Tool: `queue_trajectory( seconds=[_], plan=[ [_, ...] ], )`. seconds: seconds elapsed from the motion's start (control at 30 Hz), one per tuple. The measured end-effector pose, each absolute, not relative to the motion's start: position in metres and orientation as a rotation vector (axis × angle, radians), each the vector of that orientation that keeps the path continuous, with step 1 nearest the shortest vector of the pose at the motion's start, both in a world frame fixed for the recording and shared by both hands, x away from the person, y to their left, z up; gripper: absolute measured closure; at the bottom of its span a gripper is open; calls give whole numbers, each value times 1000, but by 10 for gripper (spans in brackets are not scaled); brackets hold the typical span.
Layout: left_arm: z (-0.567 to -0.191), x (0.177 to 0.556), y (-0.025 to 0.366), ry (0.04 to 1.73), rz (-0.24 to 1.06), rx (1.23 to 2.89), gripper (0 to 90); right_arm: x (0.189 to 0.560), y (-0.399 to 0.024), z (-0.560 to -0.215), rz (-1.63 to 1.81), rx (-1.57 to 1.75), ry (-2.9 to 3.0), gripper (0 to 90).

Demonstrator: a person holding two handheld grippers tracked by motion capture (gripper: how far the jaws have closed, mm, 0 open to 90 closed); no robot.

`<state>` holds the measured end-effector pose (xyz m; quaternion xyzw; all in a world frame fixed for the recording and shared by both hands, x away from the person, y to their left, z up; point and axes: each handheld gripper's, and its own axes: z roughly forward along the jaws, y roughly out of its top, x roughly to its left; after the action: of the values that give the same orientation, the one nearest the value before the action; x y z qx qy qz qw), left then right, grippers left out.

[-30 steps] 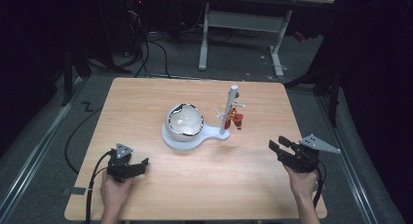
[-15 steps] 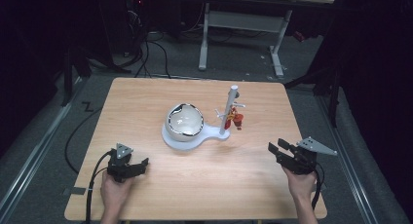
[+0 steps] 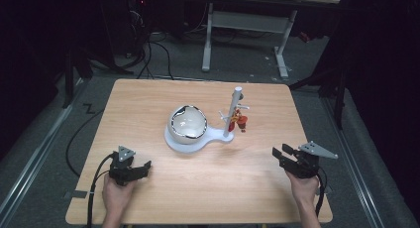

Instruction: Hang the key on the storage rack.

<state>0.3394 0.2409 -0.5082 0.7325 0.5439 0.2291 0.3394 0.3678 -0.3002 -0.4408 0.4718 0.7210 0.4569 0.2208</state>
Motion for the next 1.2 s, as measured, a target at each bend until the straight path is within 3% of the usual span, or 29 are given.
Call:
queue_trajectory(
  seconds=[1.2],
  plan=[
    [-508,339,241,1416,595,1906,226,388,-289,-483,1075,1362,2057,510]
  ],
)
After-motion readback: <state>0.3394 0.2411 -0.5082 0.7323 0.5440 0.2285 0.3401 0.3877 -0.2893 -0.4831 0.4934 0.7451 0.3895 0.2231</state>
